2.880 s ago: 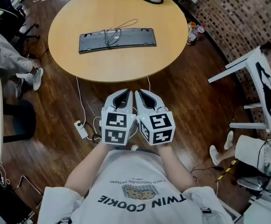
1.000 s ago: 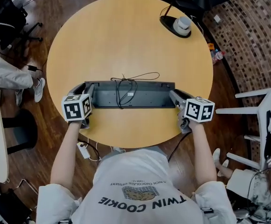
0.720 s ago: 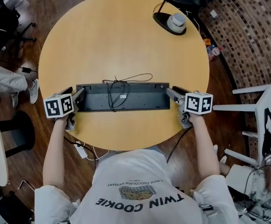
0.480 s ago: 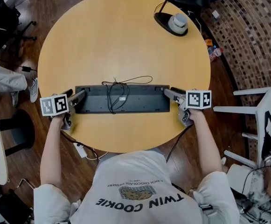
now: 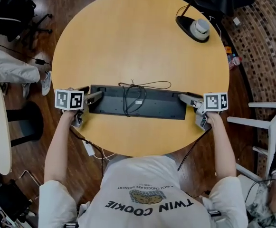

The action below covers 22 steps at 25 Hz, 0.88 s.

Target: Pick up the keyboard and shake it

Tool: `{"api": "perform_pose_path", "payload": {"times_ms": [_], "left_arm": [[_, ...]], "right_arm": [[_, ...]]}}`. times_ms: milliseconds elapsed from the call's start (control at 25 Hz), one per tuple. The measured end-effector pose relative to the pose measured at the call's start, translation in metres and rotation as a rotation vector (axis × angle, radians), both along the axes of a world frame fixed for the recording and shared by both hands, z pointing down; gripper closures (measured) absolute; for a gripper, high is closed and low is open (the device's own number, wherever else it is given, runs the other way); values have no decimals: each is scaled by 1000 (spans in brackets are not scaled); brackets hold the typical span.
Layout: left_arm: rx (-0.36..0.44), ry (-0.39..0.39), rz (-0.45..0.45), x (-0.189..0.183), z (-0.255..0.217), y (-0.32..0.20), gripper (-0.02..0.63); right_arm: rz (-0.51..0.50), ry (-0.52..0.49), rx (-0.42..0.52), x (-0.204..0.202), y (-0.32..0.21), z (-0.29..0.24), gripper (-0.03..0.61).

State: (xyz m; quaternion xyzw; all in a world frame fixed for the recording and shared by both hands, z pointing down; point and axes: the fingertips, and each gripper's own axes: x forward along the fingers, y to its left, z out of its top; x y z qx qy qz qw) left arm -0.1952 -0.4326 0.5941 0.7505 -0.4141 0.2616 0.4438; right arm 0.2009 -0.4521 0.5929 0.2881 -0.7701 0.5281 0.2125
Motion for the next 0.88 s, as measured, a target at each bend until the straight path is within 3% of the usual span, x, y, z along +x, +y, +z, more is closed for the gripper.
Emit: {"api": "perform_pose_path", "payload": {"times_ms": [160, 280, 560, 880], "left_arm": [[-29, -39, 3, -2, -1, -2, 263], [-71, -14, -5, 3, -1, -2, 315], [-110, 20, -38, 1, 1, -2, 337], [-9, 4, -50, 0, -15, 1, 359]], "right_arm": [[-22, 57, -9, -6, -2, 1, 324], [-15, 127, -8, -8, -3, 4, 325], [-2, 259, 20, -9, -3, 10, 334], [56, 299, 127, -6, 0, -5, 342]]}}
